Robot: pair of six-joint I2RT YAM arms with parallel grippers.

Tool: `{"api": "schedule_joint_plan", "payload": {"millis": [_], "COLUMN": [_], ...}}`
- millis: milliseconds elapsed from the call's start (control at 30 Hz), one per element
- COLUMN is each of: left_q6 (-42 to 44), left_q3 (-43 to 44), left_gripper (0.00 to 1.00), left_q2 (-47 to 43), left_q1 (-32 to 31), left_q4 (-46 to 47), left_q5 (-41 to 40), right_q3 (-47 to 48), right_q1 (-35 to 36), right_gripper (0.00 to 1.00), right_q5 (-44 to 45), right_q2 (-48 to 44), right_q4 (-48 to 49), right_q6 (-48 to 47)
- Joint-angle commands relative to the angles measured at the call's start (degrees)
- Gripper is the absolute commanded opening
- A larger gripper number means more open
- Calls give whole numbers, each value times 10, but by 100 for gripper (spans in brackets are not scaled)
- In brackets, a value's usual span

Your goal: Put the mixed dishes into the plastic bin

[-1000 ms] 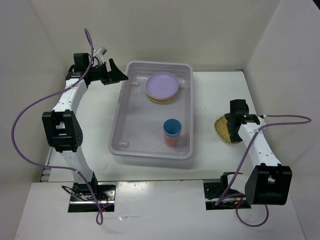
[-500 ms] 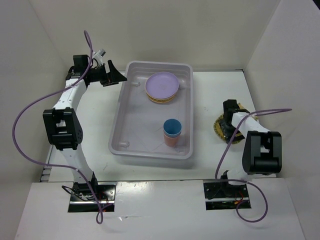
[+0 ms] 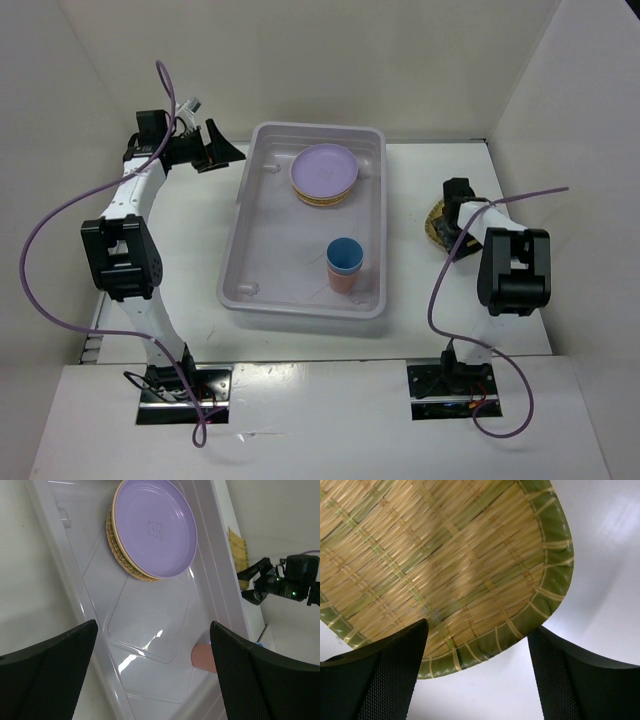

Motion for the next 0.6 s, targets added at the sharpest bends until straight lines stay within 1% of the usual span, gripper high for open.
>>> {"api": "schedule_joint_plan", "payload": {"millis": [0, 33, 100, 133, 167, 333, 400, 500, 567], "left_q6": [-2, -2, -2, -2, -2, -2, -2, -2, -2], "left_q3": [7, 7, 7, 7, 7, 7, 7, 12, 12], "left_gripper": [99, 99, 99, 99, 99, 99, 99, 99, 99], "left_q2": [-9, -9, -9, -9, -9, -9, -4, -4, -4], "left_q1": [3, 3, 3, 3, 3, 3, 3, 3, 3], "left_q4": [19, 19, 19, 19, 19, 19, 19, 19, 19], "left_q5": [15, 15, 15, 15, 15, 15, 15, 15, 15], "right_q3": [45, 52, 69, 75, 80, 103, 110, 102, 95], "right_q1": [-3, -3, -3, -3, -3, -3, -3, -9, -9], "right_gripper": [84, 84, 84, 84, 82, 82, 86, 88, 90], "right_q5": [17, 17, 24, 24, 24, 29, 21, 16, 16], "right_q2": [65, 74, 93, 93, 101, 111, 111, 76, 26], "right_q4": [22, 22, 31, 31, 31, 43, 38, 16, -1], "right_q6": [-46, -64, -72, -78, -84, -104, -104, -116, -130]}}
